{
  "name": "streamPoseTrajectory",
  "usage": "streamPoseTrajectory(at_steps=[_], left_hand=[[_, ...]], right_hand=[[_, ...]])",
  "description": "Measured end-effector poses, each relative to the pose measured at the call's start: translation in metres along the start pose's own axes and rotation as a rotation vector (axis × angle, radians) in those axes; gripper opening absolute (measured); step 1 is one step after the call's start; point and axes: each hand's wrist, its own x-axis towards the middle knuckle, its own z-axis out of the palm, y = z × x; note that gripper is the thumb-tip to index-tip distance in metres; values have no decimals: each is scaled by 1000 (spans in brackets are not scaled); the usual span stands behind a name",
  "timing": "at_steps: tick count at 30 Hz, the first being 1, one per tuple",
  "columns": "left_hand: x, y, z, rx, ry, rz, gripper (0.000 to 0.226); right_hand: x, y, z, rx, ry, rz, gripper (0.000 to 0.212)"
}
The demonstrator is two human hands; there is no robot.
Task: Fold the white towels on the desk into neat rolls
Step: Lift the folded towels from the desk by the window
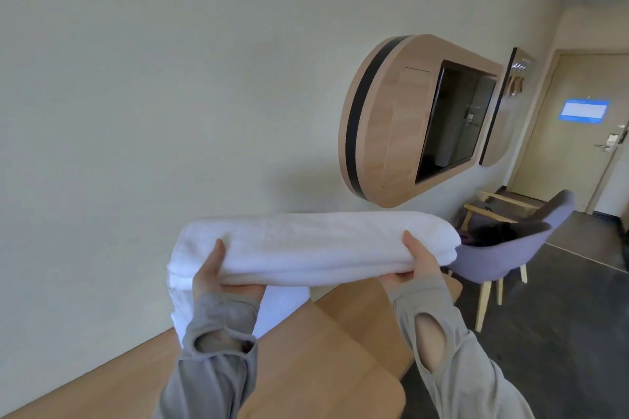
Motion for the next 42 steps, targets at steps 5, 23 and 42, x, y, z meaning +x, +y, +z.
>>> streamPoseTrajectory(at_steps=[5, 23, 42], left_hand=[[10, 7, 4, -54, 75, 154, 46], [135, 71, -4, -259, 84, 429, 47], [232, 9, -114, -70, 220, 578, 39]], right_hand=[[38, 24, 12, 7, -174, 114, 11], [188, 138, 124, -119, -403, 405, 40], [324, 215, 53, -348, -415, 675, 38]])
